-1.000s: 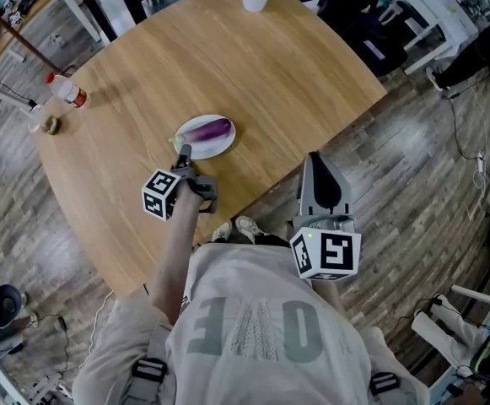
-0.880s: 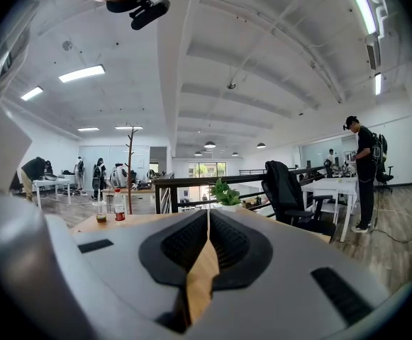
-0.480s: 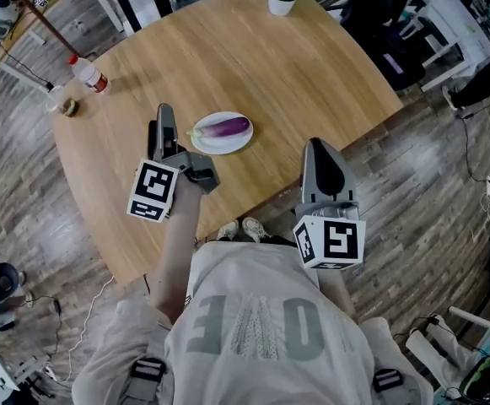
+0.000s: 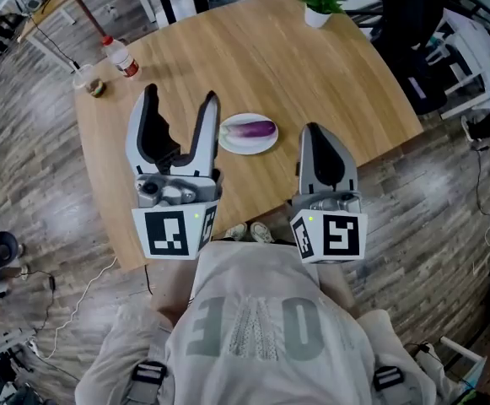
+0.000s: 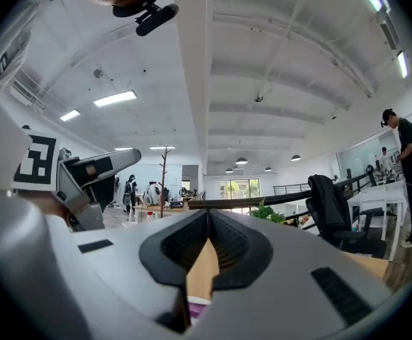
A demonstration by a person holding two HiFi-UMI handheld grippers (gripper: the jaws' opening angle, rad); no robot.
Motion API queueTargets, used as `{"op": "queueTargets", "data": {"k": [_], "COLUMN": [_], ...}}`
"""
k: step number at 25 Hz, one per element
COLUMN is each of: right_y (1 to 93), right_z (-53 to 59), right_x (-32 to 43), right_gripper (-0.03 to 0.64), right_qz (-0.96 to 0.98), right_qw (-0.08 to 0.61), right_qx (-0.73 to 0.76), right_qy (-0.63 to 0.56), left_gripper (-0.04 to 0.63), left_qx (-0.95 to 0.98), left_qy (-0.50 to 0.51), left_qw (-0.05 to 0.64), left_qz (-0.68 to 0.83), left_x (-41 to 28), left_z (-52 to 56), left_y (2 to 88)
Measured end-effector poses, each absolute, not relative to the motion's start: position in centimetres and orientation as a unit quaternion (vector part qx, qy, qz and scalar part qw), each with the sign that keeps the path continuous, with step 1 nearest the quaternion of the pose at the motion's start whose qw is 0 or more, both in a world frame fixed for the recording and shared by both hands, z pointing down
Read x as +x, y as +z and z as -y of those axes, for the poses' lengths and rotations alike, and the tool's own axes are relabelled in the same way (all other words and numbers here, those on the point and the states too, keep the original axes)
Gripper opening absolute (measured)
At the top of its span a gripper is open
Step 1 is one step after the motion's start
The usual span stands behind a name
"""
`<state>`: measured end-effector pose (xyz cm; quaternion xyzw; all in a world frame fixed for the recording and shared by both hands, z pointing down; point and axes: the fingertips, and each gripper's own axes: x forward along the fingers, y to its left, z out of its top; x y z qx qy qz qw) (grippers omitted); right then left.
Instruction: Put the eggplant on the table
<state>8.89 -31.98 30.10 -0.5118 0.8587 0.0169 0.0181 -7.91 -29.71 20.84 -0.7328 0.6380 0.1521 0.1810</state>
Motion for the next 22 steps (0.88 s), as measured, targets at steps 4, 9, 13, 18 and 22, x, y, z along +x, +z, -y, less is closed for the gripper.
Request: {"op": "queueTargets", "data": {"k": [4,9,13,18,22], "right_y": [29.8,29.6,29.0,29.4,29.8], "right_z": [31.5,31.0,30.8,30.8,30.9], "right_x": [6.1,3.3,2.1,2.1,2.3], "right_gripper": [0.023,0.021,0.021,0.021,0.021], "right_qz": [-0.875,-0.885,-0.888,-0.889,-0.891], "right_qw": [0.029,0.009,0.012,0.011,0.008], "right_qx": [-0.484,-0.462,-0.455,-0.453,-0.449], "right_qy": [0.021,0.055,0.068,0.064,0.065], "left_gripper": [0.24,0.008,0.008,0.008,0.008], "left_qx": [-0.749,-0.77,-0.77,-0.775,-0.779], "left_qy": [0.094,0.021,0.007,0.008,0.002], "left_qw": [0.201,0.198,0.188,0.177,0.177], "left_qz": [-0.624,-0.606,-0.61,-0.607,-0.602], "left_x": [-6.4,-5.5,-6.2,-6.6,-6.4], "left_z": [29.2,29.2,29.3,29.4,29.5], "left_y": [21.8,23.8,24.3,24.7,24.9]}}
